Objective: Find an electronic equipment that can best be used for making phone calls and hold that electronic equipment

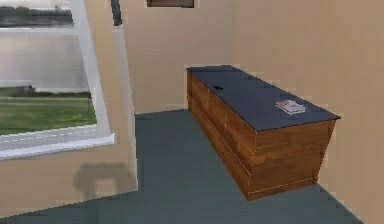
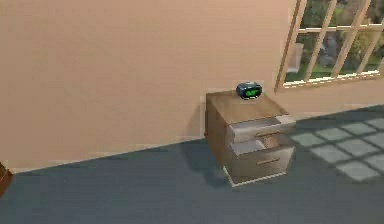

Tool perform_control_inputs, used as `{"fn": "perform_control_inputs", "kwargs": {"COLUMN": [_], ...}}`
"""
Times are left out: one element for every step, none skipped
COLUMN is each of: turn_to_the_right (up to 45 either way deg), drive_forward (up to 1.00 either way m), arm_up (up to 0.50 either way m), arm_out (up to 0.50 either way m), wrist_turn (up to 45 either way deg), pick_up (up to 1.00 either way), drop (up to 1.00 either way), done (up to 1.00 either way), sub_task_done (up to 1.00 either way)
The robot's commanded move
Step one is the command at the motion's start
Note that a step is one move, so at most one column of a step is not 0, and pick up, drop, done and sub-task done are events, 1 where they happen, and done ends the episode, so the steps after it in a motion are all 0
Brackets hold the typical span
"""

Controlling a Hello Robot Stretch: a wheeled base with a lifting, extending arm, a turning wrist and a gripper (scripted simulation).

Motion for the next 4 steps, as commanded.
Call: {"fn": "perform_control_inputs", "kwargs": {"turn_to_the_right": [0.0, 0.0, -45.0, -24.0], "drive_forward": [1.0, 0.45, 0.0, 0.0], "arm_up": [0.0, 0.0, 0.0, 0.0], "arm_out": [0.0, 0.0, 0.0, 0.0], "wrist_turn": [0.0, 0.0, 0.0, 0.0], "pick_up": [0.0, 0.0, 0.0, 0.0], "drop": [0.0, 0.0, 0.0, 0.0], "done": [0.0, 0.0, 0.0, 0.0], "sub_task_done": [0.0, 0.0, 0.0, 0.0]}}
